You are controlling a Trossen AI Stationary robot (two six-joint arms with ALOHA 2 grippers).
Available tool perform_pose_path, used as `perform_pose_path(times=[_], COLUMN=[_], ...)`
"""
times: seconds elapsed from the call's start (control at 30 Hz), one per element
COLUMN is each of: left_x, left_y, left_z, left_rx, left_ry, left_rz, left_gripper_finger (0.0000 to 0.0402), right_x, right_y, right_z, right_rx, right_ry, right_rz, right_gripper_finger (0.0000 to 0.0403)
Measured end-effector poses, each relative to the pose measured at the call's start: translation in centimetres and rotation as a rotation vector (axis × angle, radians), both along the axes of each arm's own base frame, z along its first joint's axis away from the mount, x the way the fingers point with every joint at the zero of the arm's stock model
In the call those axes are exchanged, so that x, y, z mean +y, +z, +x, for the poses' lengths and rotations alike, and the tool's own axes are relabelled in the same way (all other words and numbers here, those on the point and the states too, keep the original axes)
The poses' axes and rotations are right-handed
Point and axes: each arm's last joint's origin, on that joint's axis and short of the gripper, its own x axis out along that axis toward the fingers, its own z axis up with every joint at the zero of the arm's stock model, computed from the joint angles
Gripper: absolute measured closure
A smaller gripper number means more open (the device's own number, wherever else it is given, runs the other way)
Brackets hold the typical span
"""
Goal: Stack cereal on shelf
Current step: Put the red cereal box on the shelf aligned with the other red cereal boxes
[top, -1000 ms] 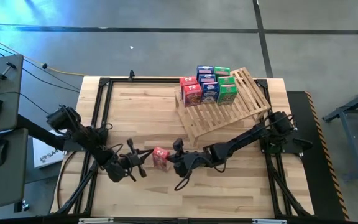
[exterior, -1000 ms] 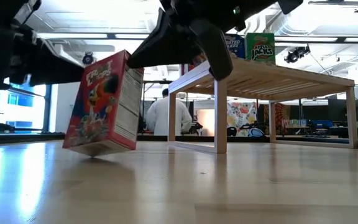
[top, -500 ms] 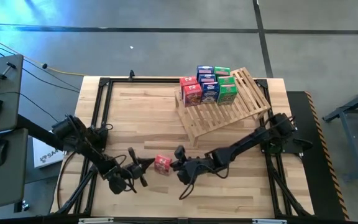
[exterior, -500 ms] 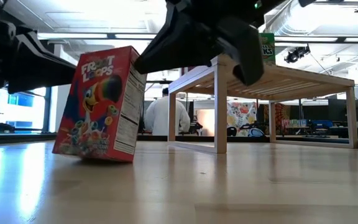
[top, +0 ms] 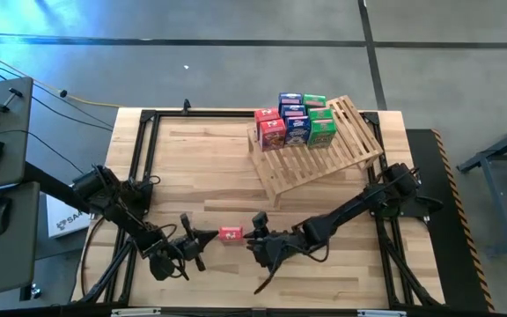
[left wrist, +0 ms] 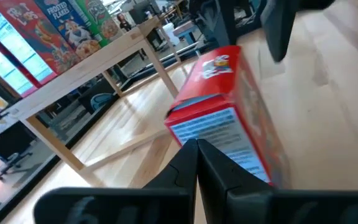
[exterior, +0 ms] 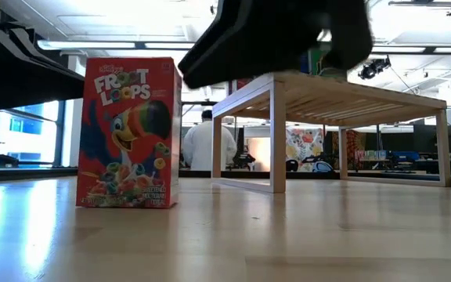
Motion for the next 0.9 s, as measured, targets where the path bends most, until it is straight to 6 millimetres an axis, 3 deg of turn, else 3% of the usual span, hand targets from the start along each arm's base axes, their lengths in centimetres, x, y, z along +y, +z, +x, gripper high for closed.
perform_pose_path(times=[0.3,0.43,0.57,0.7,0.9], left_x=[-0.1,0.1,0.1,0.1,0.1], left_y=[0.0,-0.1,-0.1,-0.1,-0.1], left_z=[0.0,0.2,0.2,0.2,0.2], left_rx=[-0.004,-0.006,-0.008,-0.01,-0.013], left_ry=[-0.022,-0.013,-0.011,-0.01,-0.009], left_rz=[-0.042,-0.048,-0.053,-0.06,-0.066], left_gripper_finger=[0.0401,0.0401,0.0401,0.0401,0.0401], right_x=[1.8,1.3,-0.7,-2.7,-3.9], right_y=[4.3,5.4,5.5,5.0,3.4], right_z=[0.5,1.3,2.3,3.5,4.5], right_rx=[0.027,0.0,-0.022,0.008,0.088], right_ry=[-0.158,-0.198,-0.249,-0.261,-0.253], right_rz=[0.228,0.315,0.326,0.414,0.514], right_gripper_finger=[0.0165,0.0114,0.0085,0.008,0.008])
